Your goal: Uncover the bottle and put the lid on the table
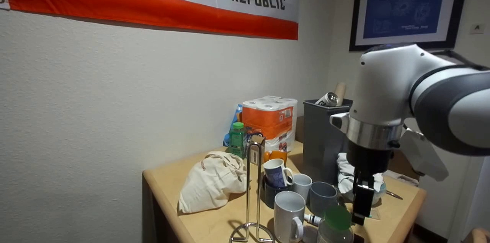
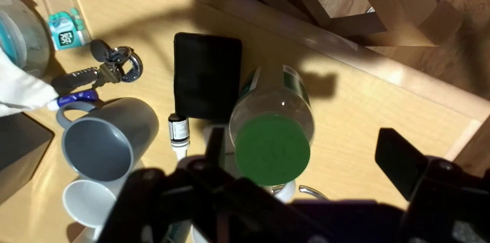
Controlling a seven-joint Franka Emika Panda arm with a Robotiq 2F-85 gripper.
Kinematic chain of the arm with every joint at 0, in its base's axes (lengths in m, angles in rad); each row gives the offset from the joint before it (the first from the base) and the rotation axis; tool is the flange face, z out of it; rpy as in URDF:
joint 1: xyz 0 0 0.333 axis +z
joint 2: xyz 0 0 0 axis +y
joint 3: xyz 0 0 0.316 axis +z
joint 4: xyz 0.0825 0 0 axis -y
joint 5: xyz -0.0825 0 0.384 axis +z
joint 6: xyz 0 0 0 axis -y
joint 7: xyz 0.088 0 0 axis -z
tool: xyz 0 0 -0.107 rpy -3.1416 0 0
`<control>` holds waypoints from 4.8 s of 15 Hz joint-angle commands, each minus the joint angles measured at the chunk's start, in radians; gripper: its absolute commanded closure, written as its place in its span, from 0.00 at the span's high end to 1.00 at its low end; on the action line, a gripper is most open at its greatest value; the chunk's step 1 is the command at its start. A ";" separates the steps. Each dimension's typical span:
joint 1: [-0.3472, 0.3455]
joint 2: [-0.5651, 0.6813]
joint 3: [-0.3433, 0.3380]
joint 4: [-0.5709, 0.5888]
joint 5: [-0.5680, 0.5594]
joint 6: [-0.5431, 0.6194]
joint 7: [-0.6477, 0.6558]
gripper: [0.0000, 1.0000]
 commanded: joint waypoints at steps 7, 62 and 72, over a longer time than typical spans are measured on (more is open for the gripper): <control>0.002 0.172 0.011 0.086 -0.173 0.066 0.096 1.00; 0.106 0.641 0.034 0.268 -0.054 0.286 -0.080 0.93; 0.091 0.458 0.040 0.331 -0.016 0.172 -0.067 1.00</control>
